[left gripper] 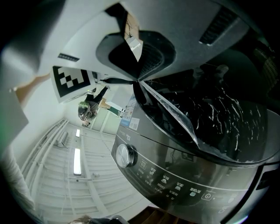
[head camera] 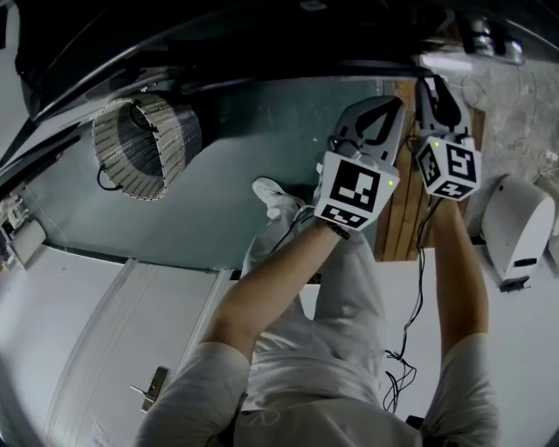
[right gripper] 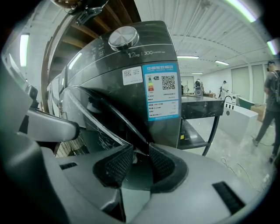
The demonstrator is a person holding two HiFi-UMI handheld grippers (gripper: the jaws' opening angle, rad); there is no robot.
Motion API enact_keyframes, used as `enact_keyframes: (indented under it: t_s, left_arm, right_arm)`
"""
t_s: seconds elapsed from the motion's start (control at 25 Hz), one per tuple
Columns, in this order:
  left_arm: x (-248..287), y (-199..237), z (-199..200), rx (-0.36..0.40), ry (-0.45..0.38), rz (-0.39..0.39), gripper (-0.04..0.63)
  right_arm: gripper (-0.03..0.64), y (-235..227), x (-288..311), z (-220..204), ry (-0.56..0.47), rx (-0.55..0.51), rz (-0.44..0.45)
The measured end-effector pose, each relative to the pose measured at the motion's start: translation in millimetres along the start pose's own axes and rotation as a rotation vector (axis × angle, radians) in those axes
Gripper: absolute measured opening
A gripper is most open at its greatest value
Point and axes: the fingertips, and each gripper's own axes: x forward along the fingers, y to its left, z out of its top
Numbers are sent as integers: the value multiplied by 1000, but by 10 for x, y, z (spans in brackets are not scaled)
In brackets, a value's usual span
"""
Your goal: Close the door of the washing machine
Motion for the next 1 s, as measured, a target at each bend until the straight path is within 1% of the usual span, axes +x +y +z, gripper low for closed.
enact_keyframes:
  t_s: [0.32,0.48,0.6,0.72,0.88,0.96,1.0]
  left_arm:
    - [7,48,3,-3,-6,9,3]
    - [20,17,34,-4,-15,2,2]
    - [3,14,34,0,-15,1,2]
    - [-37,16,1,4,-6,0,2]
    - [-97,41,-11,3,-7,6,3]
    - [-144,40,8,9,-13,4,3]
    - [-177,36,23,12,-16,2,3]
  right_arm:
    - [117,-12,7,-7,-10,17,-6]
    - [113,-20,64,21,-8,43,-19]
    - [112,-24,81,32,-25,38,-20]
    - [110,-29,74,31,-22,50,-23]
    - [114,-34,81,16,-12,38,-12]
    - [115,-47,72,2,-4,60,-16]
    - [104,-64,49,-1,-4,81,-29]
